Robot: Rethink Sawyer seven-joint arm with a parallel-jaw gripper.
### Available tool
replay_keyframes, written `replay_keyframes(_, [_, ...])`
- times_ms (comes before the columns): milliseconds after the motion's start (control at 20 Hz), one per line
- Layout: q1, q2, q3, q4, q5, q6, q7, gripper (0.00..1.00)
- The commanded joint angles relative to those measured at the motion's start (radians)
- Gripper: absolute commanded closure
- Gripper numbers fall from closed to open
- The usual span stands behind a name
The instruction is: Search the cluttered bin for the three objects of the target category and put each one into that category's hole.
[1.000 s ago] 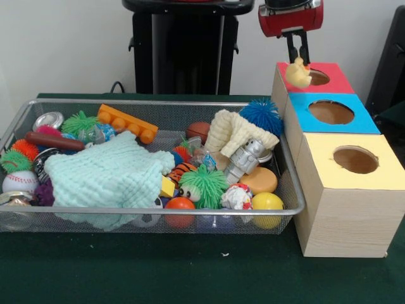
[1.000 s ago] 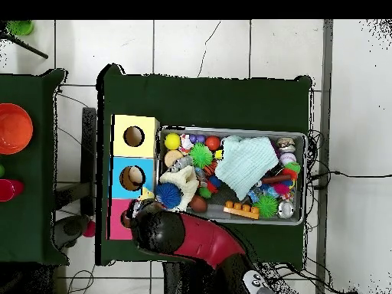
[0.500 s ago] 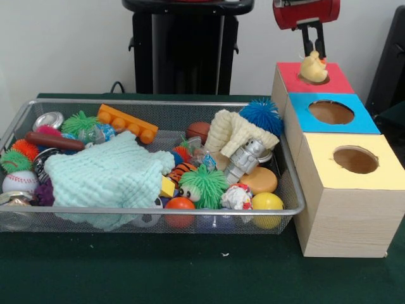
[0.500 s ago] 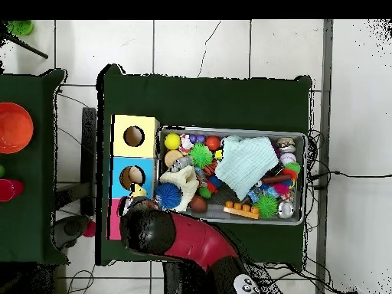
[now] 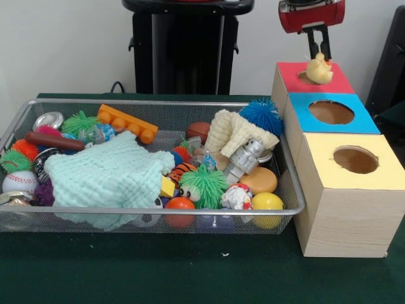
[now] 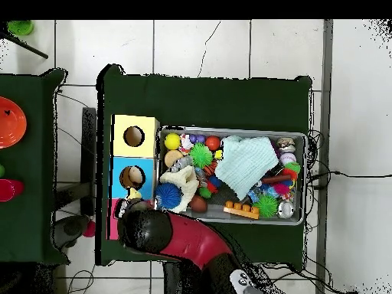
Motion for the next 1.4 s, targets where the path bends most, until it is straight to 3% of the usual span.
replay_keyframes(50, [0.006,0.055,0.017,0.054,0.009,0.059,0.17,1.0])
replay_keyframes(550, [0.045,0.062,-0.077,0.012,-0.05,0.175,0.153,1.0])
replay_keyframes(850, [0.076,0.048,-0.133,-0.08,-0.109,0.388,0.174,1.0])
replay_keyframes(1150, [0.076,0.054,-0.141,-0.084,-0.114,0.379,0.171,1.0])
replay_keyframes(1350, [0.075,0.051,-0.139,-0.066,-0.098,0.29,0.168,1.0])
replay_keyframes(1400, [0.074,0.046,-0.138,-0.055,-0.087,0.256,0.169,0.0])
